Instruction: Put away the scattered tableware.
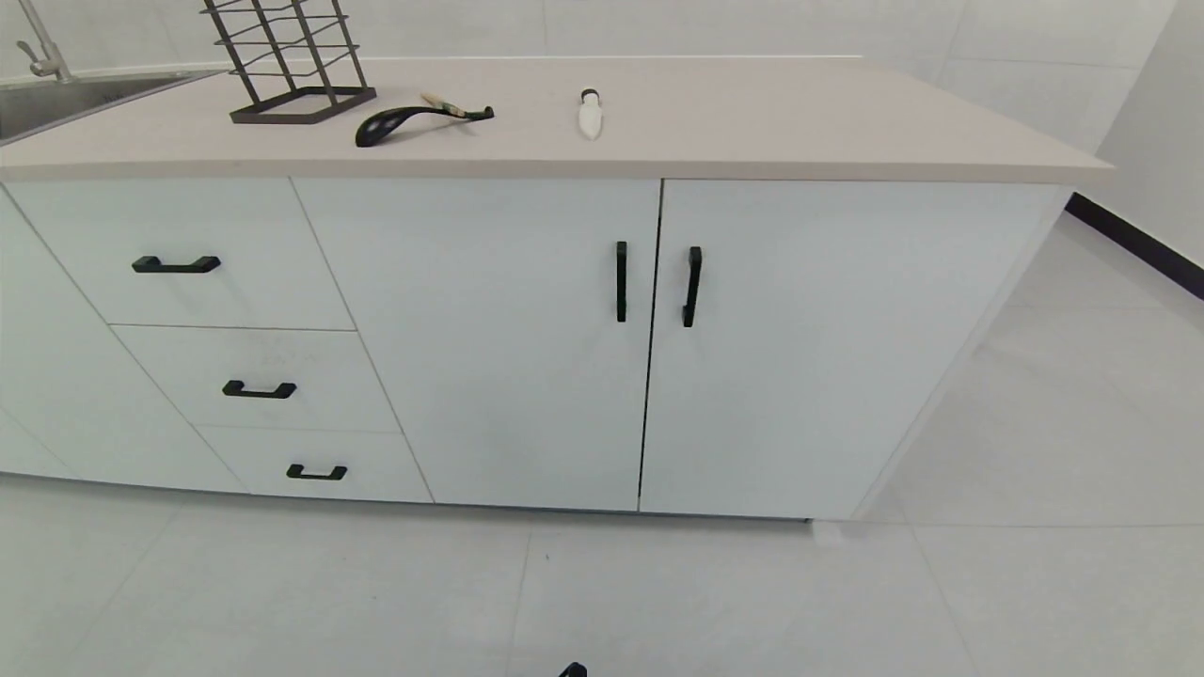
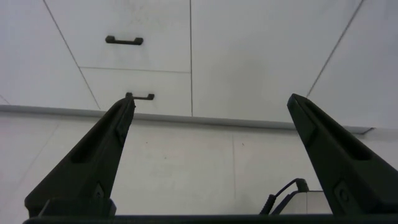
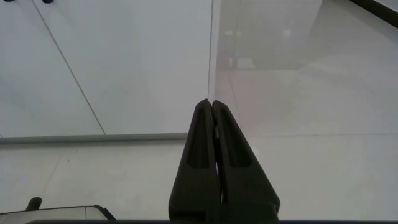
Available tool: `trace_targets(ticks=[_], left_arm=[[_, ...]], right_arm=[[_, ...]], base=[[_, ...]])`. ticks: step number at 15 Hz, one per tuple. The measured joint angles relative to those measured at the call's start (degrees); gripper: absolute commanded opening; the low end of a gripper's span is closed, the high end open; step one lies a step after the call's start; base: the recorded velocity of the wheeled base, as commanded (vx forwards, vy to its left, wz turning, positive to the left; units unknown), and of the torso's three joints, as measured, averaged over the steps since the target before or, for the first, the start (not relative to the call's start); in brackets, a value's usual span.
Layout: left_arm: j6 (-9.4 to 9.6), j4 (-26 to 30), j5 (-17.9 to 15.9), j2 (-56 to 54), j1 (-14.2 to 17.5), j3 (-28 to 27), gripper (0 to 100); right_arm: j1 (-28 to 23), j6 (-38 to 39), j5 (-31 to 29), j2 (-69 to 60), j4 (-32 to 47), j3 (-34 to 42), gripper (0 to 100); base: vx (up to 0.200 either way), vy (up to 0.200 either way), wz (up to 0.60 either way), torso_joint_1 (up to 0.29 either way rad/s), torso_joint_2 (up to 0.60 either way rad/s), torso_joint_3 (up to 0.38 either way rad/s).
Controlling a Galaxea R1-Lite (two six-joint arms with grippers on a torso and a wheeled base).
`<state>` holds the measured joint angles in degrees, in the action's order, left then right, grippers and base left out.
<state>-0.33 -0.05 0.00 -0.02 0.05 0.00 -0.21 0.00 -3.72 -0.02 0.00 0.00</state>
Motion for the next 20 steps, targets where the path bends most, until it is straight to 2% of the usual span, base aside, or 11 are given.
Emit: trace_targets(ticks=[14, 20], left_arm=[[0.06, -0.02, -0.07, 0.0, 0.0, 0.0, 100], [0.11, 0.0, -0.07, 0.0, -0.05, 0.0, 100]], right_arm=[[-0.06, -0.07, -0.07, 0.02, 0.0, 0.0, 0], [-0.06, -0.07, -0.07, 0.02, 0.0, 0.0, 0]], base=[[0.0, 0.2, 0.0, 0.002, 0.0, 0.003], [0.2, 0.2, 0.0, 0.002, 0.0, 0.005]])
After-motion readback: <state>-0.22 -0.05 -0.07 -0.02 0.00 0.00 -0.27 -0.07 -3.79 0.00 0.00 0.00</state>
